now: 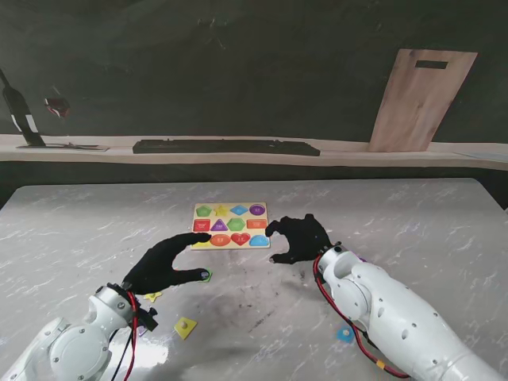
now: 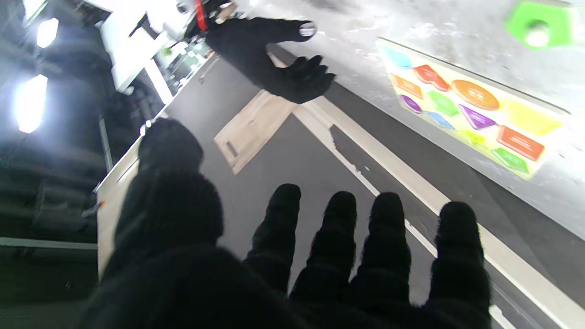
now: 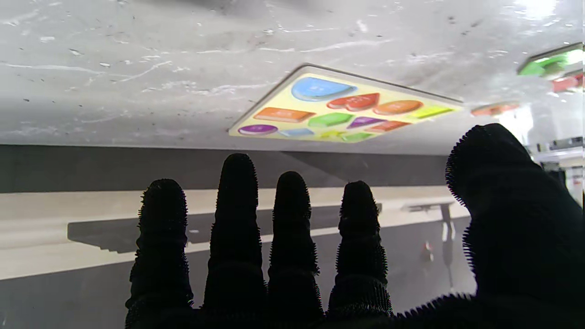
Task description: Fit puzzle pieces into a puzzle board
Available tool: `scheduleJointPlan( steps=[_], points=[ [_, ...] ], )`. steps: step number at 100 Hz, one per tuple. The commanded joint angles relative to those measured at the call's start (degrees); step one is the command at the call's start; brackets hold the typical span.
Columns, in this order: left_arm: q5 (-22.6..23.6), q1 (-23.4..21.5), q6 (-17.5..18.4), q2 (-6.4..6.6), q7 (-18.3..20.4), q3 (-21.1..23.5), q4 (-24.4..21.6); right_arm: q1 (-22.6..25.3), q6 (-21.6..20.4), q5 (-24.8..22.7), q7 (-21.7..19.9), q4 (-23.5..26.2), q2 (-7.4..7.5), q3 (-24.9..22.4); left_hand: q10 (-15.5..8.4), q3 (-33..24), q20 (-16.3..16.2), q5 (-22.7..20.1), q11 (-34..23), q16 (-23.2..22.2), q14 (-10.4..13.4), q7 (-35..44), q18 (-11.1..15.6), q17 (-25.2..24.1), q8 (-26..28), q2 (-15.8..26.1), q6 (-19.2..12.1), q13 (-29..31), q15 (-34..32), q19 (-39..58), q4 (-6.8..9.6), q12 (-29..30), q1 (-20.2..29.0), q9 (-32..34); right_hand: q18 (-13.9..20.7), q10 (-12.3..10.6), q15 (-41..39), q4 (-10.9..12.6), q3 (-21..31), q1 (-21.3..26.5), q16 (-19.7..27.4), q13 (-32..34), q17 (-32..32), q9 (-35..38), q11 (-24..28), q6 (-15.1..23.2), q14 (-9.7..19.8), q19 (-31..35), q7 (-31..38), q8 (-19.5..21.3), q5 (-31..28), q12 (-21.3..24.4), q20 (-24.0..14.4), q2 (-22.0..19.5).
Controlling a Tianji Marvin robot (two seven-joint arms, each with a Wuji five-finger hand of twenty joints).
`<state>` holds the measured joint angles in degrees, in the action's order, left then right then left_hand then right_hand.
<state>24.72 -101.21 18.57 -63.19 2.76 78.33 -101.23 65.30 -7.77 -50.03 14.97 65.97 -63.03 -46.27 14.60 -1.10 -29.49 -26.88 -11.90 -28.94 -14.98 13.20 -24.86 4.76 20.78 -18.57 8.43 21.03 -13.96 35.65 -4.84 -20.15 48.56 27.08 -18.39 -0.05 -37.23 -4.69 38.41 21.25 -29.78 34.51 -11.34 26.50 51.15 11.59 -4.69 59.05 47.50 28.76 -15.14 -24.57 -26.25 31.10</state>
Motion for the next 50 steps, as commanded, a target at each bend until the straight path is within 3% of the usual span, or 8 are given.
scheduleJointPlan(
  steps=[1,12,44,50],
  points=[
    [2.18,1.32,-0.98,0.03,-1.47,-0.49,1.38,-1.26,0.66,0.55,0.10,-1.44,-1.11,0.59,-0.66,-0.67,-1.42,-1.11,-1.16,-1.32,1.97,1.20,5.19,-0.36,0.28,1.00,-0.11,0.93,-2.00,2.38,2.63,-1.16,1.57,0.61,1.28,0.28,-1.07,2.20,-1.54,1.49,-0.31,-1.74,1.14,-1.51,1.15,-0.20,0.98,1.61,1.38,0.00,-0.40,-0.61,0.71,-1.12],
    [7.09,3.72,-2.47,0.06,-3.51,-1.67,3.86,-4.86,1.92,2.71,1.92,-6.38,-2.31,4.70,-0.75,-0.86,-1.47,-0.42,-2.63,-2.07,2.19,2.35,5.45,-0.65,0.47,1.25,0.24,0.49,-3.72,6.00,2.61,-1.82,2.34,-0.05,1.34,0.52,-1.54,2.24,-1.89,2.20,-0.28,-2.14,1.38,-2.02,1.54,0.29,0.96,2.08,1.78,-0.01,-0.62,-0.74,0.90,-1.38],
    [6.96,6.74,-4.62,-0.35,-5.25,-4.18,8.25,-14.46,3.04,8.52,7.15,-20.98,-7.50,17.83,-1.11,-1.73,-0.83,-0.02,-4.19,-2.26,2.62,4.09,5.82,-1.03,0.60,1.15,0.19,-0.22,-5.31,7.93,2.69,-2.20,3.12,-0.40,1.93,1.73,-5.94,2.07,-4.53,8.62,-0.72,-4.60,3.21,-4.59,4.54,7.40,0.94,4.88,3.61,0.08,-3.76,-1.46,2.24,-1.48],
    [8.22,7.47,-4.79,-0.36,-5.97,-4.66,9.16,-15.68,2.86,9.31,8.05,-23.29,-8.58,19.84,-1.06,-2.74,-2.30,0.21,-5.08,-3.30,2.64,4.96,6.31,-0.44,0.51,1.16,0.32,-0.04,-7.27,12.08,2.70,-2.56,3.42,-0.47,2.07,1.76,-6.69,2.06,-5.41,9.62,-0.78,-4.73,3.26,-4.77,5.03,8.04,1.01,5.44,3.95,0.15,-4.39,-1.57,2.44,-2.25]
  ],
)
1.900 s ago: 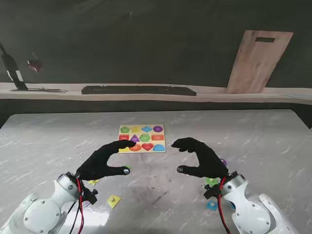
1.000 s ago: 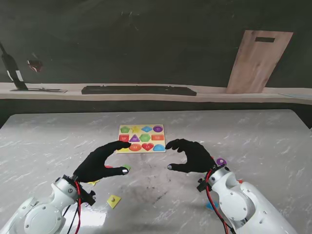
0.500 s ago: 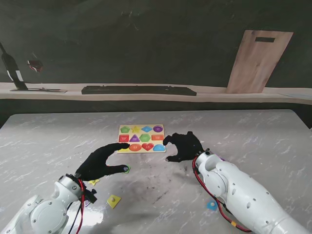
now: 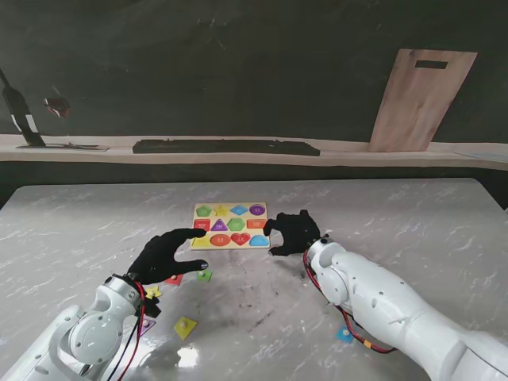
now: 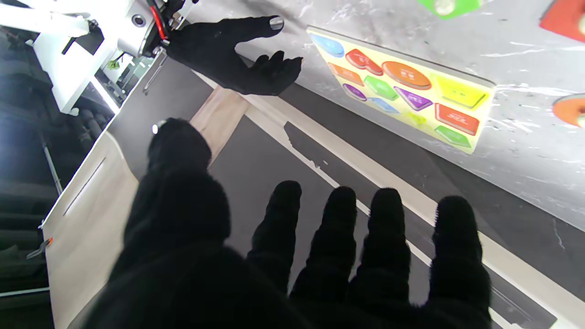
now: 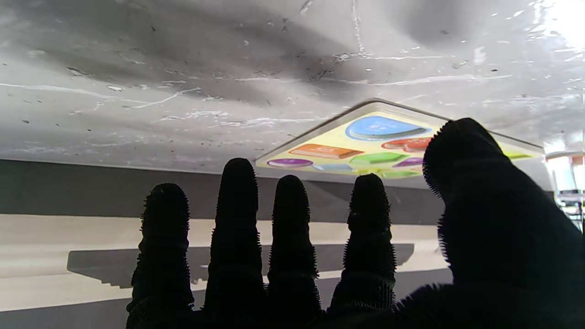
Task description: Fit puzzle pieces into a puzzle board
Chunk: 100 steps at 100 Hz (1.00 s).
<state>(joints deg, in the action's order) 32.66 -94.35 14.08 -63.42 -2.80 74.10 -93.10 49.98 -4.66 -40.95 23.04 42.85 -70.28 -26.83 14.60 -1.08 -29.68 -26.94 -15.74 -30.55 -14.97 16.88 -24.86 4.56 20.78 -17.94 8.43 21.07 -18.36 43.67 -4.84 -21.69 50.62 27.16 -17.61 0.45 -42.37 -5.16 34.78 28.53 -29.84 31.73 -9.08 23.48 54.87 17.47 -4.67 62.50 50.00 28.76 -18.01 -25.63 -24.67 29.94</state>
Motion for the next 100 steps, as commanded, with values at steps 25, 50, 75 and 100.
scheduleJointPlan(
  steps=[25,50,75,100],
  points=[
    [8.43,8.05,-2.75,-0.31,-6.25,-5.61,7.72,-3.71,-0.63,3.69,2.32,-8.24,-5.70,5.76,-0.36,-18.04,-6.33,0.73,-4.75,-6.76,2.07,4.86,7.12,0.06,-0.32,-1.61,1.41,0.41,-9.51,14.42,1.73,-2.18,-2.09,0.22,1.66,1.72,-3.56,1.11,-8.43,8.84,-0.57,-2.60,1.33,-2.25,2.70,3.18,1.09,3.71,5.21,-6.04,-3.60,-0.80,1.67,-5.70],
    [10.69,20.26,-7.37,-0.57,-7.43,-14.05,18.98,-5.88,-0.97,4.75,1.77,-13.19,-7.80,10.11,-0.04,-23.02,-6.06,1.41,-6.42,-6.61,2.08,7.28,7.22,-1.49,-0.16,-0.63,2.02,-1.77,-11.05,15.23,1.85,-2.54,-0.63,-1.45,1.62,2.93,-4.63,0.52,-9.89,11.21,-0.55,-4.42,2.19,-3.61,2.96,2.29,0.42,5.20,9.80,-11.50,-5.85,-0.76,1.67,-5.84],
    [8.82,31.33,-11.59,-1.95,-8.18,-24.14,30.25,-6.08,0.02,6.00,-0.41,-14.43,-8.37,10.81,-0.52,-25.44,-5.38,2.99,-9.66,-7.13,2.84,8.90,7.86,-2.21,-0.62,0.86,1.69,-3.72,-12.97,16.32,1.75,-4.87,0.24,-3.20,1.78,3.95,-5.48,1.72,-14.42,14.58,-0.48,-6.24,3.39,-4.59,2.94,-2.68,-0.63,6.54,12.79,-16.08,-7.46,-0.55,1.35,-12.82],
    [7.91,39.52,-14.43,-3.44,-8.63,-34.84,39.61,-5.09,0.47,6.38,-1.13,-13.28,-7.65,9.42,-1.19,-30.37,-4.55,1.96,-14.90,-8.19,3.16,11.28,7.67,-2.67,-0.76,-3.20,1.64,-5.03,-14.54,17.67,1.41,-12.44,-1.47,-3.57,1.65,3.89,-5.75,1.88,-15.04,15.27,-0.47,-5.89,3.31,-3.53,3.10,-2.20,-0.78,6.88,14.34,-15.65,-12.01,-0.58,1.21,-12.88]
  ],
)
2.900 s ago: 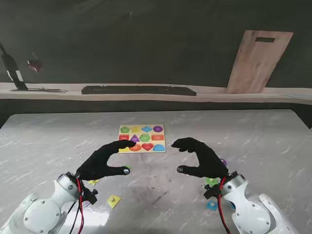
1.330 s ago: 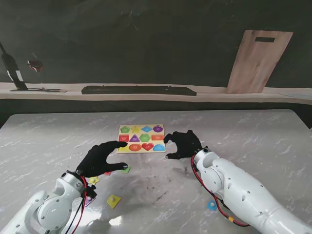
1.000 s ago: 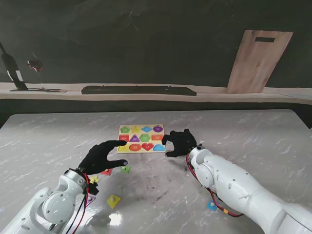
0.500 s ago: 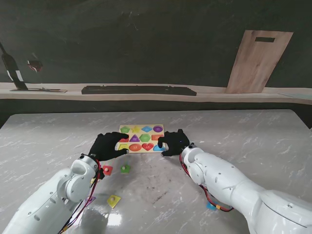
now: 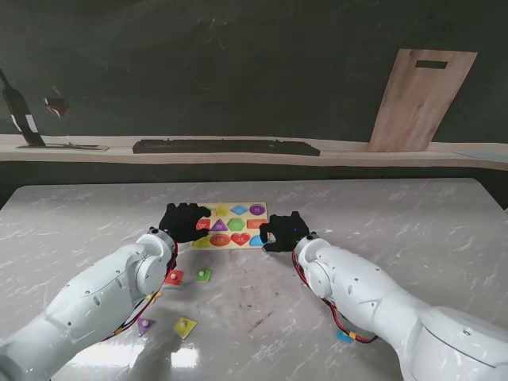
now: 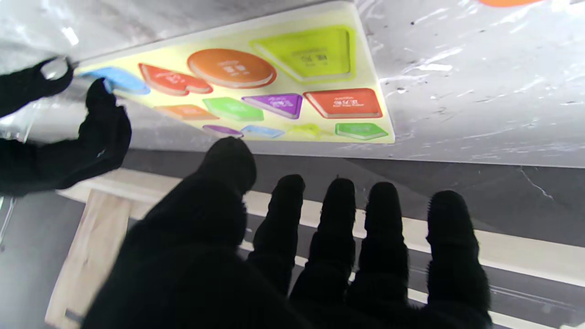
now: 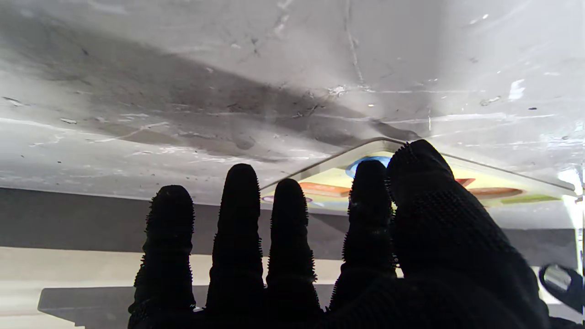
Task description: Fit puzzle pieces into a puzzle board
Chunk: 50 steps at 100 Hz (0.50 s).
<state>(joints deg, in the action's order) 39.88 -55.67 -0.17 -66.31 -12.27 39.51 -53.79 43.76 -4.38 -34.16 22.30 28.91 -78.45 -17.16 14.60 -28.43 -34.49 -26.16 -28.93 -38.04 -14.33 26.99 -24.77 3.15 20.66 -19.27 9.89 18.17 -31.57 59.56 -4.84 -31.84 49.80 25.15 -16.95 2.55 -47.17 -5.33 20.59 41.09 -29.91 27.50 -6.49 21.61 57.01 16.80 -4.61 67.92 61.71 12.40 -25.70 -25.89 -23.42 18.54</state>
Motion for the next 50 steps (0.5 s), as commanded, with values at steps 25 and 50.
scheduleJointPlan(
  steps=[25,50],
  points=[
    [2.08,5.90,-2.74,-2.10,-2.62,-9.47,7.98,2.07,0.56,-0.77,-0.84,2.49,1.57,-1.63,0.19,-5.28,0.19,1.52,-3.38,-1.99,1.31,2.24,6.33,-2.45,-0.41,-4.01,2.20,-4.01,-3.70,4.09,0.73,-5.52,-3.47,-3.27,1.06,1.71,-1.05,2.22,-1.05,2.37,-0.36,-1.49,0.65,-1.30,0.99,-1.01,-0.68,1.53,2.82,1.03,-3.84,-0.36,-0.07,-1.42],
    [-2.77,10.09,-3.34,-6.11,-3.82,-15.57,16.80,2.66,1.25,-0.04,-1.30,2.58,1.33,-2.07,1.00,-3.92,0.13,0.93,-4.17,-2.46,0.62,3.18,6.00,-2.92,-0.22,-3.07,2.68,-5.01,-5.36,5.56,0.83,-5.73,-2.71,-4.28,1.10,1.65,-1.02,2.46,-0.94,1.60,-0.31,-1.55,0.67,-1.27,0.96,-0.63,-0.61,1.51,2.90,1.22,-3.43,-0.38,-0.07,-1.47]
  ],
)
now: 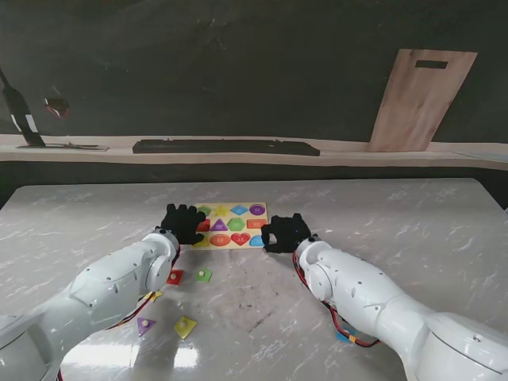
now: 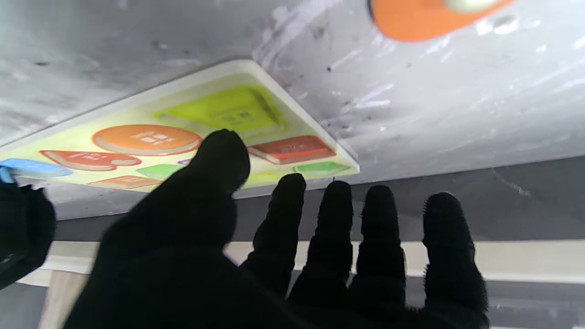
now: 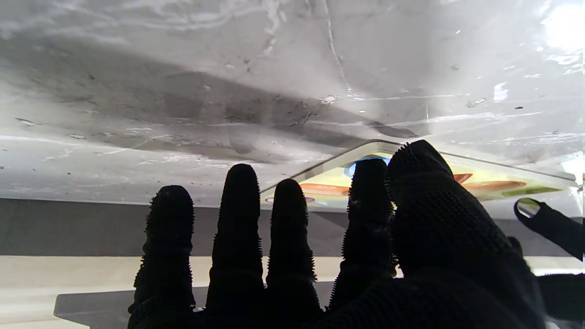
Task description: Fit puzzle pieces into a puzzle board
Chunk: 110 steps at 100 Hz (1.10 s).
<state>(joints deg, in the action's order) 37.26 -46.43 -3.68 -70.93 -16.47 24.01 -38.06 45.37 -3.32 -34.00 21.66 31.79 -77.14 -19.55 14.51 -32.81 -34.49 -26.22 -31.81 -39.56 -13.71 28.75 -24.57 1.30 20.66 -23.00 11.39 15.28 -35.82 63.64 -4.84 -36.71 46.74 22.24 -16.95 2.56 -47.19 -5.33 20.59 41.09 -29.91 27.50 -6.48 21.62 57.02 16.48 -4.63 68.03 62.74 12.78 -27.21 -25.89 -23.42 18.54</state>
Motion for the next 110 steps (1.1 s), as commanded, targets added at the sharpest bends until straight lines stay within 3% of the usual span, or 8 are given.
scheduleJointPlan(
  steps=[1,17,22,26,31,35,66,110],
  points=[
    [-0.33,0.95,0.22,-1.64,0.37,-0.24,1.34,1.07,0.19,-0.19,-0.68,-0.29,0.03,0.32,1.05,0.42,0.14,0.84,-1.37,-0.93,-0.02,1.50,5.79,-1.08,-0.20,0.65,1.16,-2.07,-1.14,1.49,0.85,-0.89,0.43,-1.26,1.09,1.63,-1.00,2.46,-0.94,1.56,-0.31,-1.55,0.67,-1.29,0.95,-0.31,-0.58,1.40,1.87,0.85,-1.93,-0.38,-0.07,-1.47],
    [-1.83,2.40,1.86,-3.36,0.14,-3.37,5.15,1.38,0.25,-0.19,-0.96,-0.01,0.26,0.17,0.57,-3.22,-0.19,-6.83,-5.50,-1.44,-0.10,8.15,5.22,0.24,2.56,-1.82,-0.54,0.10,-3.28,2.75,0.40,-3.83,1.83,2.68,1.09,1.66,-1.01,2.53,-0.76,1.22,-0.30,-1.56,0.67,-1.31,0.92,-0.39,-0.58,1.40,1.87,0.93,-1.62,-0.39,-0.07,-1.31],
    [-2.10,2.70,2.33,-3.64,0.54,-4.23,5.80,1.48,0.28,-0.22,-1.15,0.19,0.39,0.12,0.16,-3.77,-0.97,-9.96,-7.38,-2.44,-0.14,12.15,5.19,1.08,1.99,-6.31,-2.00,1.36,-4.74,4.10,-3.59,-5.82,5.16,5.63,1.10,1.68,-1.03,2.55,-0.67,1.21,-0.30,-1.55,0.67,-1.27,0.94,-0.39,-0.63,1.40,1.94,0.99,-1.72,-0.40,-0.07,-1.28],
    [-2.20,2.96,2.90,-3.90,0.62,-4.99,6.53,1.55,0.31,-0.42,-1.33,0.51,0.63,0.17,-0.60,-3.31,-4.91,-13.60,-8.98,-4.82,-0.11,20.43,5.56,5.43,-0.27,-10.29,-3.53,3.32,-7.37,7.97,-5.35,-8.68,8.90,9.57,1.14,1.76,-1.03,2.54,-0.63,1.18,-0.30,-1.58,0.73,-1.22,0.95,-0.41,-0.72,1.36,1.93,0.99,-1.73,-0.41,-0.06,-1.20],
    [-2.33,3.25,3.82,-4.25,0.45,-5.82,7.36,1.60,0.37,-0.96,-1.45,0.93,1.02,0.36,-1.24,-5.16,-11.25,-17.12,-7.96,-7.91,-0.36,25.79,6.59,9.56,-1.04,-11.48,-4.18,6.06,-10.80,11.44,-5.72,-16.35,10.24,15.62,1.06,1.81,-1.07,2.53,-0.52,1.22,-0.30,-1.49,0.84,-1.12,0.95,-0.44,-0.77,1.30,2.08,1.07,-2.06,-0.41,-0.03,-1.04],
    [-2.52,3.41,4.58,-4.42,0.67,-6.27,7.67,1.65,0.51,-1.51,-1.51,1.38,1.41,0.50,-1.66,-5.81,-12.84,-18.47,-7.25,-8.75,-0.25,27.12,6.95,10.13,-1.18,-11.80,-4.59,6.98,-11.71,11.93,-5.70,-17.56,10.72,18.10,1.00,1.84,-1.06,2.52,-0.40,1.39,-0.29,-1.51,0.95,-1.01,0.98,-0.39,-0.83,1.24,2.27,1.17,-2.51,-0.42,-0.01,-0.92],
    [-5.61,4.59,8.41,-7.75,1.55,-8.08,11.46,2.97,2.71,-6.05,-2.30,6.22,5.50,-1.10,-2.25,-6.36,-14.11,-20.14,-5.84,-10.12,-0.21,27.67,7.05,9.79,-1.99,-12.36,-4.49,8.23,-12.74,11.82,-5.83,-18.77,11.33,21.86,0.69,2.00,-1.17,1.85,-0.20,3.49,-0.26,-1.15,1.16,-0.25,1.09,1.04,-1.03,1.22,2.97,1.68,-5.11,-0.49,0.01,0.16],
    [-7.88,5.10,13.07,-9.18,7.26,-9.06,9.27,7.20,4.30,-13.42,-5.26,14.89,11.51,-7.54,-2.19,-8.03,-14.75,-19.00,-4.49,-10.33,-0.11,29.19,7.29,8.20,-1.10,-11.94,-3.69,7.80,-11.73,11.13,-5.61,-20.60,10.80,22.23,0.64,1.83,-1.20,2.06,0.33,4.91,-0.17,-0.93,1.21,1.19,0.96,0.26,-1.15,1.17,4.04,2.84,-7.61,-0.49,0.06,1.33]
  ],
)
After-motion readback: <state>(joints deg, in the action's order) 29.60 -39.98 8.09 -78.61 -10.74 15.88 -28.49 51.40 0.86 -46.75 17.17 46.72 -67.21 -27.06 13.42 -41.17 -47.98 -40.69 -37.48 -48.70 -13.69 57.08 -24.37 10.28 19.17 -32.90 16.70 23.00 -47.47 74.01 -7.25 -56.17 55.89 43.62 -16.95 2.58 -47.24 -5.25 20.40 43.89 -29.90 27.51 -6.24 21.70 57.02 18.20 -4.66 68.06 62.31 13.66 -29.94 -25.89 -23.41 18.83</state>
